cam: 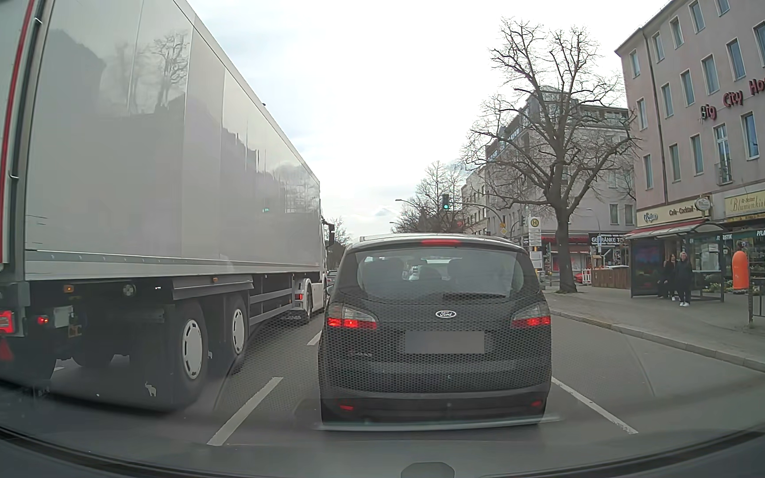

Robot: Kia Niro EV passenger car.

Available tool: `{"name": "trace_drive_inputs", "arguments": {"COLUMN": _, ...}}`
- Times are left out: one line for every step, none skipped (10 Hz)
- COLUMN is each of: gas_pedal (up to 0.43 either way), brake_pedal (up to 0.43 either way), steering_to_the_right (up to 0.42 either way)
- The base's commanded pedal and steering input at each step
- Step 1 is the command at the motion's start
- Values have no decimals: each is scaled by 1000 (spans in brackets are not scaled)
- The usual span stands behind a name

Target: Follow the waypoints while adhering to traffic rules and regulations

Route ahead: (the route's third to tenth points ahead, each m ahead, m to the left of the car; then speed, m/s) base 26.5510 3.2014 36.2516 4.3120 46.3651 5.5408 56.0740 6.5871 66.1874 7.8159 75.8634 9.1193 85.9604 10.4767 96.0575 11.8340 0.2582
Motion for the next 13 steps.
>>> {"name": "trace_drive_inputs", "arguments": {"gas_pedal": 0, "brake_pedal": 177, "steering_to_the_right": -13}}
{"name": "trace_drive_inputs", "arguments": {"gas_pedal": 0, "brake_pedal": 67, "steering_to_the_right": -13}}
{"name": "trace_drive_inputs", "arguments": {"gas_pedal": 0, "brake_pedal": 0, "steering_to_the_right": -13}}
{"name": "trace_drive_inputs", "arguments": {"gas_pedal": 0, "brake_pedal": 0, "steering_to_the_right": -13}}
{"name": "trace_drive_inputs", "arguments": {"gas_pedal": 0, "brake_pedal": 0, "steering_to_the_right": -13}}
{"name": "trace_drive_inputs", "arguments": {"gas_pedal": 47, "brake_pedal": 0, "steering_to_the_right": -13}}
{"name": "trace_drive_inputs", "arguments": {"gas_pedal": 87, "brake_pedal": 0, "steering_to_the_right": -13}}
{"name": "trace_drive_inputs", "arguments": {"gas_pedal": 110, "brake_pedal": 0, "steering_to_the_right": -13}}
{"name": "trace_drive_inputs", "arguments": {"gas_pedal": 138, "brake_pedal": 0, "steering_to_the_right": -13}}
{"name": "trace_drive_inputs", "arguments": {"gas_pedal": 150, "brake_pedal": 0, "steering_to_the_right": -13}}
{"name": "trace_drive_inputs", "arguments": {"gas_pedal": 157, "brake_pedal": 0, "steering_to_the_right": -13}}
{"name": "trace_drive_inputs", "arguments": {"gas_pedal": 169, "brake_pedal": 0, "steering_to_the_right": -11}}
{"name": "trace_drive_inputs", "arguments": {"gas_pedal": 189, "brake_pedal": 0, "steering_to_the_right": -3}}
